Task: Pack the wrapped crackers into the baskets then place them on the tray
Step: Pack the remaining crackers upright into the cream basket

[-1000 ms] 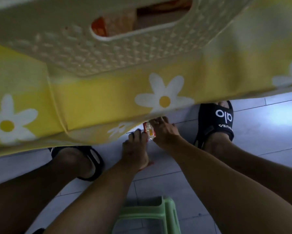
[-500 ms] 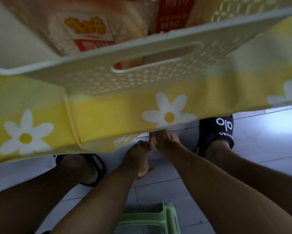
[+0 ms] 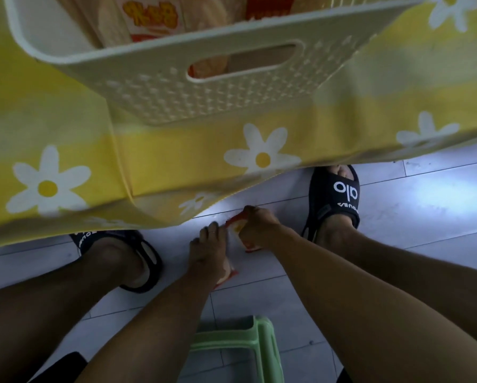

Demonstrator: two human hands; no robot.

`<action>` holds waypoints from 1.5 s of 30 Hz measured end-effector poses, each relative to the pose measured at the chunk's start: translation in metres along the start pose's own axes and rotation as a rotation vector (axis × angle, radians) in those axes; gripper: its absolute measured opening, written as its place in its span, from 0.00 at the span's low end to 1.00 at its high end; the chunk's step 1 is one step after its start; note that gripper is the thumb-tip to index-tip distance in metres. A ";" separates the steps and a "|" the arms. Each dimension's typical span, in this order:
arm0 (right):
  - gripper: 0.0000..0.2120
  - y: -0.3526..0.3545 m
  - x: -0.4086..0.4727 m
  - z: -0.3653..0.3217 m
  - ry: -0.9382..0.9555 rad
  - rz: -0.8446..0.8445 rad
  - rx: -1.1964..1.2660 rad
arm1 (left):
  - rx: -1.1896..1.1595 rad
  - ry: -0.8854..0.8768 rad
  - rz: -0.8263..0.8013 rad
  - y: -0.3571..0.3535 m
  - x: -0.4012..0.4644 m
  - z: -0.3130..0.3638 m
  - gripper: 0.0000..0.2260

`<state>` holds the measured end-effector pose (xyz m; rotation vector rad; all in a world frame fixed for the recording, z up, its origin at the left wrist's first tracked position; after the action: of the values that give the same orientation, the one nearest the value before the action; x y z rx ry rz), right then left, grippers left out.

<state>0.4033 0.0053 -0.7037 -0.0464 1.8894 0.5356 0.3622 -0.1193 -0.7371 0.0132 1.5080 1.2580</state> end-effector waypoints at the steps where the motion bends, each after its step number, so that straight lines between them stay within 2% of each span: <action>1: 0.19 -0.003 0.002 0.004 0.000 -0.019 0.041 | -0.029 -0.013 0.028 -0.004 0.000 -0.001 0.41; 3: 0.17 -0.002 0.004 0.008 -0.001 -0.044 0.117 | -0.155 -0.041 -0.037 -0.019 0.002 -0.004 0.39; 6: 0.17 0.006 0.000 0.011 -0.014 -0.059 0.189 | -0.140 -0.066 -0.070 -0.020 0.002 -0.001 0.33; 10: 0.16 0.016 -0.008 -0.001 0.028 -0.051 0.179 | -0.241 -0.014 -0.191 -0.012 0.003 -0.001 0.16; 12: 0.16 0.025 -0.020 -0.013 0.044 -0.026 0.149 | -0.286 0.000 -0.196 0.006 -0.001 -0.003 0.12; 17: 0.16 0.066 -0.067 -0.048 0.077 0.160 -0.316 | -0.313 -0.076 -0.185 0.093 -0.016 0.000 0.16; 19: 0.19 0.083 -0.095 -0.060 0.101 0.212 -0.391 | -0.385 -0.106 -0.190 0.134 -0.030 0.007 0.23; 21: 0.20 0.100 -0.131 -0.077 0.147 0.235 -0.446 | -0.344 -0.214 -0.147 0.178 -0.056 0.022 0.25; 25: 0.11 0.123 -0.198 -0.104 0.222 0.168 -0.531 | -0.142 -0.285 -0.141 0.233 -0.112 0.035 0.22; 28: 0.10 0.139 -0.246 -0.121 0.314 0.150 -0.542 | -0.069 -0.349 -0.169 0.265 -0.152 0.043 0.16; 30: 0.10 0.158 -0.286 -0.133 0.382 0.181 -0.523 | -0.101 -0.428 -0.099 0.304 -0.179 0.051 0.13; 32: 0.09 0.187 -0.326 -0.146 0.456 0.286 -0.463 | -0.187 -0.517 0.015 0.351 -0.205 0.056 0.11; 35: 0.10 0.229 -0.378 -0.158 0.568 0.408 -0.232 | -0.438 -0.644 0.187 0.418 -0.242 0.057 0.15; 38: 0.07 0.265 -0.409 -0.165 0.683 0.508 0.008 | -0.663 -0.685 0.386 0.468 -0.258 0.040 0.14; 41: 0.04 0.294 -0.414 -0.167 0.764 0.663 0.219 | -0.846 -0.717 0.574 0.497 -0.256 0.021 0.13; 45: 0.09 0.320 -0.400 -0.168 0.796 0.942 0.188 | -0.859 -0.698 0.711 0.502 -0.236 0.010 0.14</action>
<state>0.3183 0.1399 -0.1887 0.9147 2.6876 1.0672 0.1663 -0.0372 -0.2245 0.4069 0.2710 2.1005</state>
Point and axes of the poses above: each hand's wrist, its own x-axis towards the middle knuckle, its own y-axis out of the back of the hand, z = x × y, the point moved 9 cm from there along x, towards the middle knuckle, and after that the axes turned 10 degrees about -x, right-handed, at the moved point
